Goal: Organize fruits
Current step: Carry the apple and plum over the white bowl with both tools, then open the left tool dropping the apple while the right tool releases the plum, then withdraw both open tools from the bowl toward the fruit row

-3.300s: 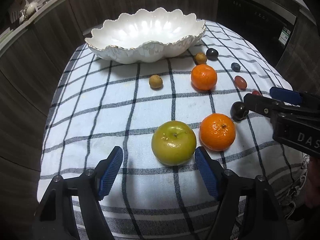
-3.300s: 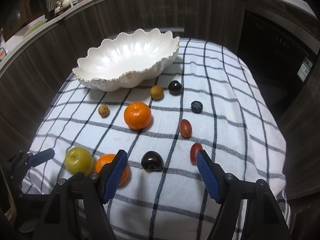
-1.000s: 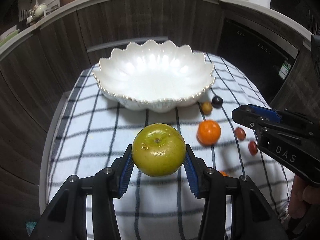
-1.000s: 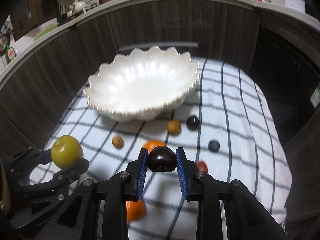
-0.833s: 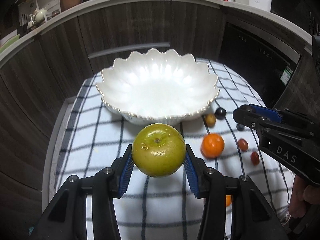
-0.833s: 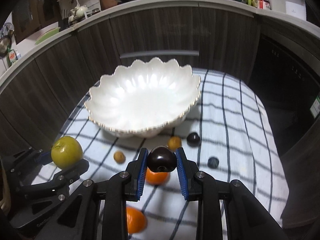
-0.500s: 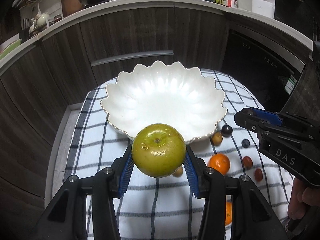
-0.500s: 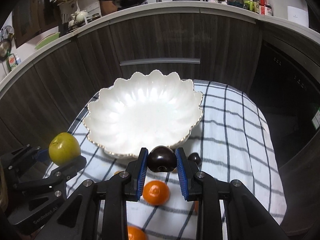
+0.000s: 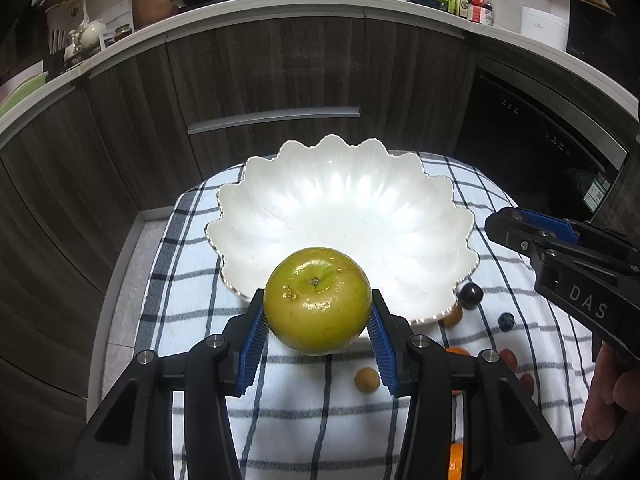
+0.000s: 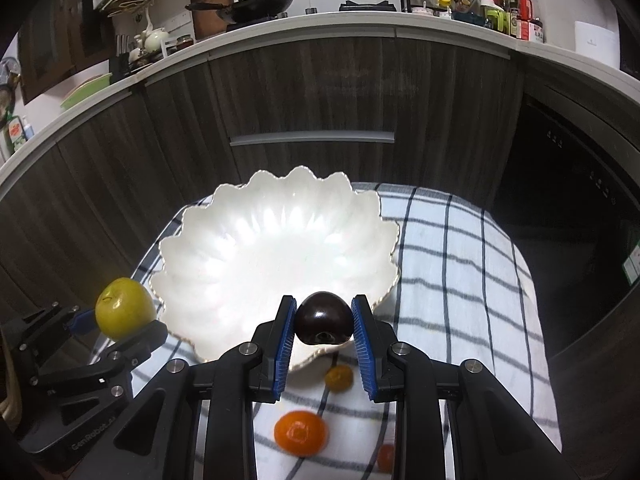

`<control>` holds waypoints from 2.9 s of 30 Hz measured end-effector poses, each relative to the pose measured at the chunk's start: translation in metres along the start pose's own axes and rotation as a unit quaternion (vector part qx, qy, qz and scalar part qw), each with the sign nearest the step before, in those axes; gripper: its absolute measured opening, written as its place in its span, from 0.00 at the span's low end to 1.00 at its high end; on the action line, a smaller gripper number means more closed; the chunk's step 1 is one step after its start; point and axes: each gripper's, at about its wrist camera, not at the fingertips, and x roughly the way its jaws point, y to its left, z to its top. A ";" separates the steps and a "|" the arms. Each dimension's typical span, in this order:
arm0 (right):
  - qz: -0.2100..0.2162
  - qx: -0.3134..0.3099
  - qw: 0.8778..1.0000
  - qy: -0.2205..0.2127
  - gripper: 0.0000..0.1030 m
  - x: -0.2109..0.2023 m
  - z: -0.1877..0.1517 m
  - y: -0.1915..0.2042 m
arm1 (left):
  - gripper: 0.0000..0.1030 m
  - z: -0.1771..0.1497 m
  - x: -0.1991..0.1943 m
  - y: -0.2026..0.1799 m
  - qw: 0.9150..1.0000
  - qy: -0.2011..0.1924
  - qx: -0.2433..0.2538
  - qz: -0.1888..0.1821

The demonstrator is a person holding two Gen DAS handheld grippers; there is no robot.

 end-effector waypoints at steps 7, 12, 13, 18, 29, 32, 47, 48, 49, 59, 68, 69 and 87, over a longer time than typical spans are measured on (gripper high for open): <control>-0.001 0.005 1.000 0.004 0.29 0.010 0.009 -0.003 | 0.46 0.014 0.010 0.005 1.000 -0.003 -0.005 0.000; -0.004 0.008 1.000 0.008 0.29 0.015 0.012 -0.006 | 0.46 0.022 0.018 0.010 1.000 0.000 -0.010 0.000; -0.005 0.008 1.000 0.009 0.29 0.017 0.013 -0.006 | 0.46 0.023 0.020 0.010 1.000 0.001 -0.011 -0.001; -0.006 0.008 1.000 0.013 0.29 0.024 0.015 -0.005 | 0.46 0.025 0.028 0.011 1.000 0.007 -0.010 0.000; -0.006 0.012 0.999 0.037 0.29 0.044 0.013 -0.007 | 0.46 0.022 0.052 0.015 0.999 0.038 -0.014 -0.002; -0.004 0.013 0.999 0.049 0.29 0.052 0.011 -0.007 | 0.46 0.019 0.058 0.015 0.999 0.048 -0.017 -0.003; 0.003 0.030 0.997 0.075 0.61 0.064 0.008 -0.012 | 0.80 0.018 0.055 0.014 0.999 0.042 -0.024 0.009; 0.002 0.032 0.997 0.071 0.66 0.062 0.009 -0.013 | 0.81 0.020 0.053 0.013 0.999 0.037 -0.021 0.013; -0.001 0.033 0.997 0.065 0.72 0.060 0.011 -0.013 | 0.81 0.021 0.051 0.013 0.999 0.035 -0.018 0.016; -0.025 0.053 0.997 0.043 0.76 0.048 0.018 -0.022 | 0.93 0.028 0.044 0.016 0.999 0.027 -0.023 0.034; -0.031 0.062 0.997 0.039 0.76 0.036 0.016 -0.030 | 0.93 0.025 0.034 0.007 0.999 0.022 -0.018 0.032; -0.031 0.063 0.997 0.039 0.76 0.035 0.015 -0.031 | 0.93 0.025 0.033 0.006 0.999 0.021 -0.018 0.031; -0.044 0.073 0.996 0.013 0.76 -0.006 0.003 -0.053 | 0.93 0.015 0.002 -0.023 1.000 0.005 -0.013 0.017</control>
